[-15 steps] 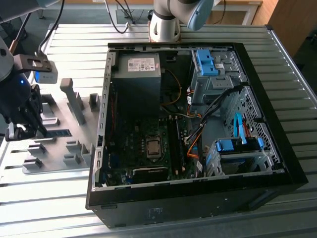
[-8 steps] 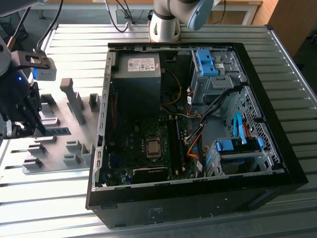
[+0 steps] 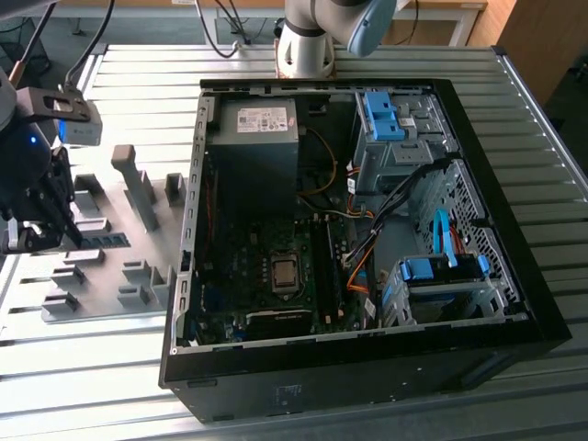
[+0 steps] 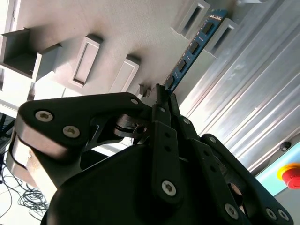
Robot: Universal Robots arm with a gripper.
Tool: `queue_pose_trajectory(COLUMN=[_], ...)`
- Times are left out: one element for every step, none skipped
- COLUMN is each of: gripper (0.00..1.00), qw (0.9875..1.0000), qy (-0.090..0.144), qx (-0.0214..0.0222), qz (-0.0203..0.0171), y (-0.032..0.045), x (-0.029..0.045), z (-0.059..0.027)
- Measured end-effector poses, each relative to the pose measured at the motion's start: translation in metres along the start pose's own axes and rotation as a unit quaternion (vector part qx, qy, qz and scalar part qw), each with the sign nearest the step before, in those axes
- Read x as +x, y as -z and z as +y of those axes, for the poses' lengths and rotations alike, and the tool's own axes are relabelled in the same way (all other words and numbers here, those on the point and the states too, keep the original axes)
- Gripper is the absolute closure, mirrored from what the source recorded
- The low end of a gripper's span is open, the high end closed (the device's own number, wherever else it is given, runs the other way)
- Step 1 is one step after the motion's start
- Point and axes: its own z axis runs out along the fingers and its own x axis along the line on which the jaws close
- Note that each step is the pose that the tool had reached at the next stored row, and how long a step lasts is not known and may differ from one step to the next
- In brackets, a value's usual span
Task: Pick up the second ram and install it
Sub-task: 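Pick up the second ram and move it above second insertion slot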
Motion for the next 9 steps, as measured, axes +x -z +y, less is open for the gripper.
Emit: queue_pose_trajectory(gripper=[0.86,0.86,0.86,0.86,0.86,0.86,0.86,0.86,0.86], qw=[1.0,1.0,1.0,1.0,1.0,1.0,1.0,1.0,1.0], qy=[0.0,0.0,0.0,0.0,0.0,0.0,0.0,0.0,0.0], qx=[0.0,0.0,0.0,0.0,0.0,0.0,0.0,0.0,0.0], qz=[0.0,0.0,0.0,0.0,0.0,0.0,0.0,0.0,0.0], y=[0.0007,0.0014,0.0021,0.0028,0.0034,0.0041,0.0047,0.0053,0.0058], x=[0.0,0.0,0.0,0.0,0.0,0.0,0.0,0.0,0.0], z=[0.0,0.0,0.0,0.0,0.0,0.0,0.0,0.0001,0.0001])
